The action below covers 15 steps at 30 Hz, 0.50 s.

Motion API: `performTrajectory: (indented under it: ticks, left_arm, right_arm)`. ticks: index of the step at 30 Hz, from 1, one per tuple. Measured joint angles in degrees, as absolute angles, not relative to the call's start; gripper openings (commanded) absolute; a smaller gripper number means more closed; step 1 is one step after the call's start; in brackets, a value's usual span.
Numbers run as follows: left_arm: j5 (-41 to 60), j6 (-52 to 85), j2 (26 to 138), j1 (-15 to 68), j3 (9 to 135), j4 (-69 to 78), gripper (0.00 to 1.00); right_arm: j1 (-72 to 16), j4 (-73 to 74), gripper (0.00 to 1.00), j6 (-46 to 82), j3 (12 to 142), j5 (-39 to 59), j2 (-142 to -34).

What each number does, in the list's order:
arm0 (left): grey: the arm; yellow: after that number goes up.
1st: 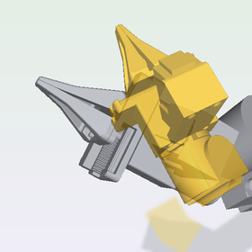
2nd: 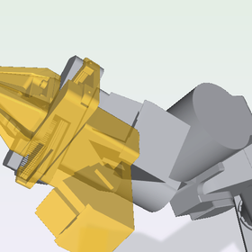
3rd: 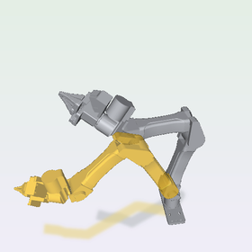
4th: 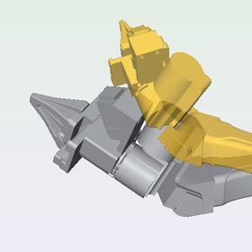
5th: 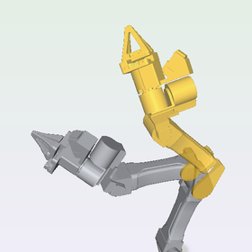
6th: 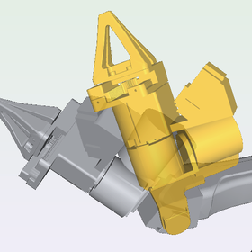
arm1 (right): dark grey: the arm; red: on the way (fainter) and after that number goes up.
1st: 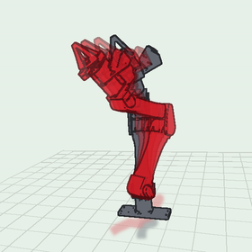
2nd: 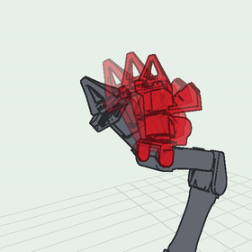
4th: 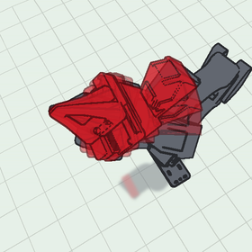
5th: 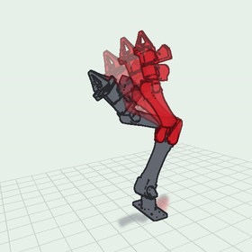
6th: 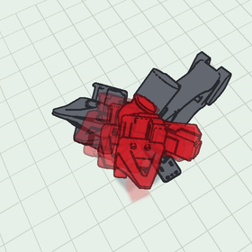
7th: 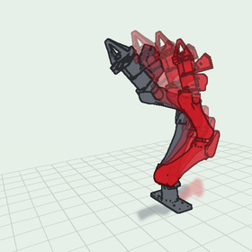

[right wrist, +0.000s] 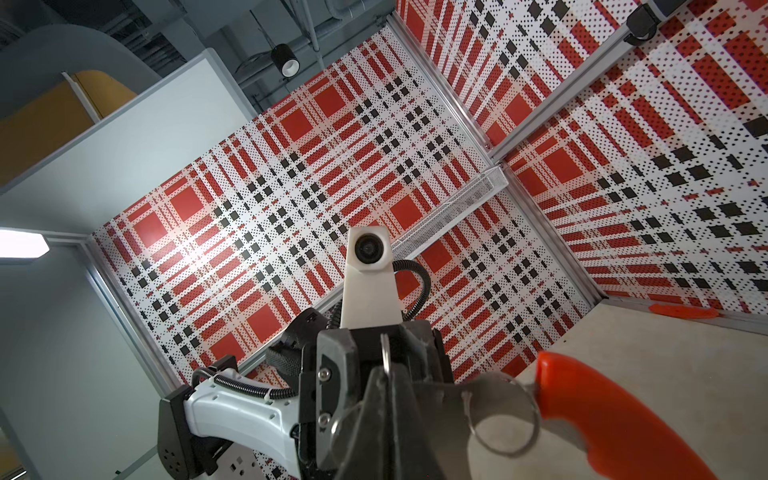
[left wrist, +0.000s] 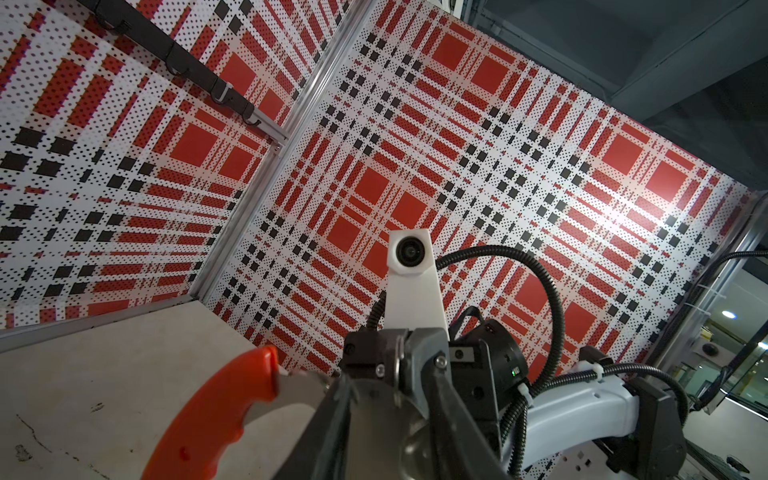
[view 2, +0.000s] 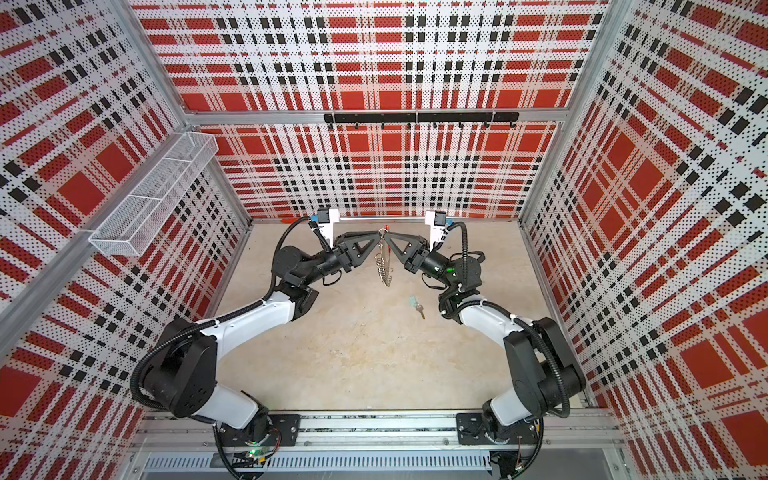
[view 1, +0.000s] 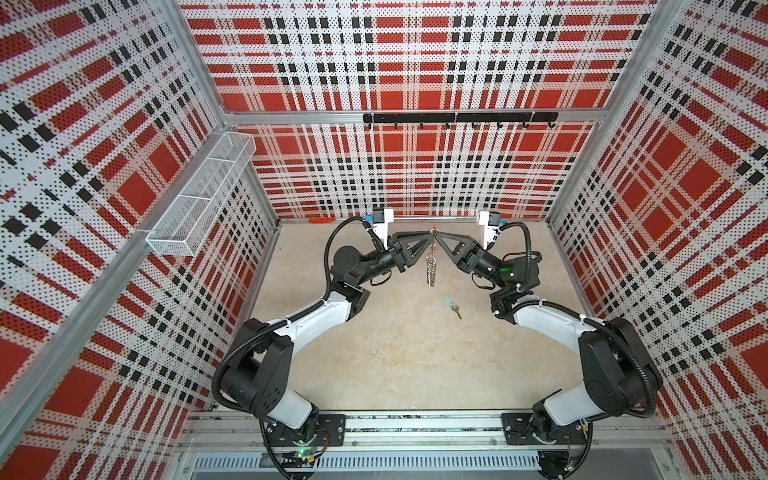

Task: Put the keys on the keyring

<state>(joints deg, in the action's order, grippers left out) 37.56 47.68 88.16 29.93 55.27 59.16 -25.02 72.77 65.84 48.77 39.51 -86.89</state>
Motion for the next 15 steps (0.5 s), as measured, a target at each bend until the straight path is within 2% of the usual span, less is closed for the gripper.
performTrajectory:
  ticks: [8, 13, 15]
  left_arm:
    - [38.6, 48.1, 88.6, 29.9, 55.9, 59.2, 0.16]
    - [38.7, 48.5, 89.1, 29.8, 56.8, 59.5, 0.00]
    - [39.0, 48.5, 89.1, 29.6, 56.8, 59.8, 0.00]
  right_arm:
    - [-25.0, 73.5, 0.00, 66.2, 49.3, 40.2, -88.4]
    - [-25.1, 73.9, 0.00, 66.5, 50.2, 40.6, -88.8]
    - [-25.1, 74.0, 0.00, 66.7, 50.2, 40.7, -88.8]
